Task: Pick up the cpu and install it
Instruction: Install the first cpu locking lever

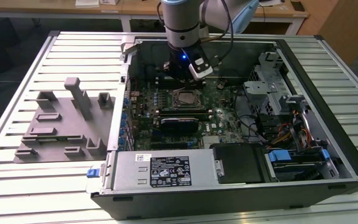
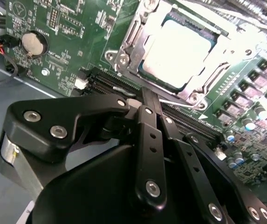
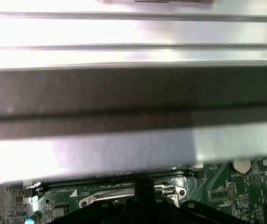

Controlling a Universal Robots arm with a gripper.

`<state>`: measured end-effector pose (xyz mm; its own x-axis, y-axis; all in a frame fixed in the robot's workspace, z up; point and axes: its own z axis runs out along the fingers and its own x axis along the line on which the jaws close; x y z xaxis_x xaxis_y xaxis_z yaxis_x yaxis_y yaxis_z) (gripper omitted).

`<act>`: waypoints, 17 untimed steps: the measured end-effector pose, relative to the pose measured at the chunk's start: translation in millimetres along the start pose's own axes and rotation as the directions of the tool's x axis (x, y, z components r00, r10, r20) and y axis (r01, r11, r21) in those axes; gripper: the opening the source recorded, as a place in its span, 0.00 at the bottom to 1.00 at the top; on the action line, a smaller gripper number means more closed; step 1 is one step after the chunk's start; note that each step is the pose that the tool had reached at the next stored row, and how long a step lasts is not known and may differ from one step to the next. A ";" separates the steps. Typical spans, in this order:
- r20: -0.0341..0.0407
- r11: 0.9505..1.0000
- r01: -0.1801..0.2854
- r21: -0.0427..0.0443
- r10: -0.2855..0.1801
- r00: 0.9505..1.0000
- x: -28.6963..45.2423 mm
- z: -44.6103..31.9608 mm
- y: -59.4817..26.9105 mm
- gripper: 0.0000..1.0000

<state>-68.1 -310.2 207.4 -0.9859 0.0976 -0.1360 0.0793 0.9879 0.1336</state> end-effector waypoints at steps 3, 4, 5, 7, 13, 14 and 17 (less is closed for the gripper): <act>0.001 1.000 0.000 0.005 0.000 1.000 -0.1 1.5 3.4 0.11; 0.001 1.000 0.000 0.005 0.000 1.000 -0.1 1.8 3.9 0.11; 0.001 1.000 -0.001 0.006 0.001 1.000 0.0 2.1 4.3 0.11; 0.002 1.000 -0.008 0.007 0.008 1.000 0.0 2.8 4.4 0.11; 0.007 0.999 -0.043 0.012 0.043 0.999 0.6 5.2 6.4 0.11; 0.007 0.999 -0.045 0.012 0.045 0.999 0.7 5.6 7.2 0.11; 0.008 0.999 -0.051 0.013 0.051 0.999 0.9 6.6 8.4 0.11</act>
<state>-67.3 -301.0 201.9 -0.9793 0.1491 -0.1369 0.1319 0.9830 0.1275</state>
